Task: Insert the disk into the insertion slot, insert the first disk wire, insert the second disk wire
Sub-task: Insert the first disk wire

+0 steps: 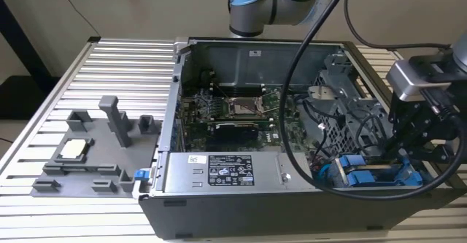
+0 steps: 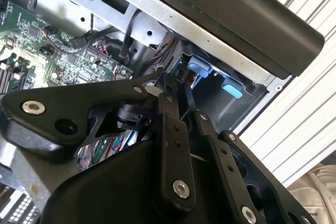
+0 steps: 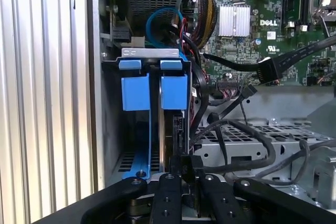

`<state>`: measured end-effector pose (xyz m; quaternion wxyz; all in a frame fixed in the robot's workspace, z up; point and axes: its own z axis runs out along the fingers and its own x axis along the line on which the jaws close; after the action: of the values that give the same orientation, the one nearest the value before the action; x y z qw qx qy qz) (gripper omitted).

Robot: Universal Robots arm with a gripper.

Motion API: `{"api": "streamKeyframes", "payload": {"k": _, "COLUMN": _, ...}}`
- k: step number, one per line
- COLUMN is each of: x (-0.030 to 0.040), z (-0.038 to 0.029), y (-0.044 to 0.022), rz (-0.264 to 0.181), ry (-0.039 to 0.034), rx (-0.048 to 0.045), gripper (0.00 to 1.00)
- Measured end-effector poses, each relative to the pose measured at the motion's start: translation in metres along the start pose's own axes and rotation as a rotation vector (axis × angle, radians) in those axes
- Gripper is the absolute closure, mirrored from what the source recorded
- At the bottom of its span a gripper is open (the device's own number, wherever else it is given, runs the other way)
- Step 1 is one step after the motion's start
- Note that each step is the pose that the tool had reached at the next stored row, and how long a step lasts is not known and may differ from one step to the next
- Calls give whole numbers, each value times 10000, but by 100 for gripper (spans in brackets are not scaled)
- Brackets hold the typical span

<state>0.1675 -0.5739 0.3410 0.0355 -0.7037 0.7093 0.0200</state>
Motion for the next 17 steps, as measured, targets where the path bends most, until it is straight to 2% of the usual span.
{"api": "streamKeyframes", "payload": {"k": 7, "x": 2, "z": 24, "y": 0, "rz": 0, "ry": 1, "rx": 0, "gripper": 81}}
{"api": "streamKeyframes", "payload": {"k": 12, "x": 5, "z": 65, "y": 2, "rz": 1, "ry": 5, "rx": -1, "gripper": 81}}
{"api": "streamKeyframes", "payload": {"k": 17, "x": 6, "z": 70, "y": 2, "rz": 1, "ry": -1, "rx": -1, "gripper": 81}}
